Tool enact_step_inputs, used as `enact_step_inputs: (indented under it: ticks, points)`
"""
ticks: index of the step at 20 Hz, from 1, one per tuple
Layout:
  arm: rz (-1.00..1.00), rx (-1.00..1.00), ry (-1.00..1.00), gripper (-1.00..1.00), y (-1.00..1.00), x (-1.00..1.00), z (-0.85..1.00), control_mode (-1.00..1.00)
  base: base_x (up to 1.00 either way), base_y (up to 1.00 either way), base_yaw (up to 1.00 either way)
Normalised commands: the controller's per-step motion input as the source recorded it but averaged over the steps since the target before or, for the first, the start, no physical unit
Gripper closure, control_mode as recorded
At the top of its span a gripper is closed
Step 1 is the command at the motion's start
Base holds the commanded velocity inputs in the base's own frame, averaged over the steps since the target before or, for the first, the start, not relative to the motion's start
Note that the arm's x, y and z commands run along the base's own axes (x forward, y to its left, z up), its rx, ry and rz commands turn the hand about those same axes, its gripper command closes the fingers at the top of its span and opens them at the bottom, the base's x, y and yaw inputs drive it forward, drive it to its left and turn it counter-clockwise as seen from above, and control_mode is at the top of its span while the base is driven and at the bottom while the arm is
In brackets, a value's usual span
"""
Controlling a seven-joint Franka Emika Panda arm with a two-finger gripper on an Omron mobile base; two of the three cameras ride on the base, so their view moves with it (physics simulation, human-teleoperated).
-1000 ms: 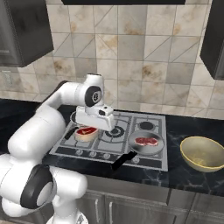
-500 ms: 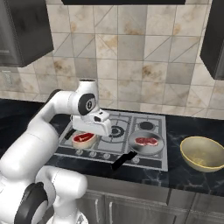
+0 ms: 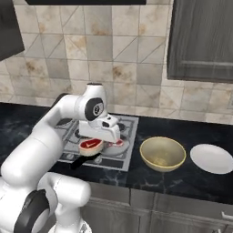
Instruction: Place one of the steaks on the plate and the other in the bowl. Then place the bowl in the fridge.
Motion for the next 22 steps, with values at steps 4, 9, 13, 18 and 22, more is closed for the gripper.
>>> enact_step_inputs:
  ticks: [4, 9, 13, 18, 22]
  points:
    - [0.00, 0.00, 0.00, 1.00, 0.00, 0.00, 0.00, 1.00, 0.03, -0.78, 0.00]
    - [0.00, 0.00, 0.00, 1.00, 0.00, 0.00, 0.00, 1.00, 0.23, -0.85, 0.00]
    - [0.00, 0.00, 0.00, 1.00, 0.00, 0.00, 0.00, 1.00, 0.27, -0.70, 0.01]
    - [0.07, 0.01, 0.00, 1.00, -0.33, 0.30, 0.00, -1.00, 0.13, -0.27, 0.01]
    - [0.28, 0.01, 0.04, 1.00, -0.53, 0.88, 0.00, -1.00, 0.00, 0.00, 0.00]
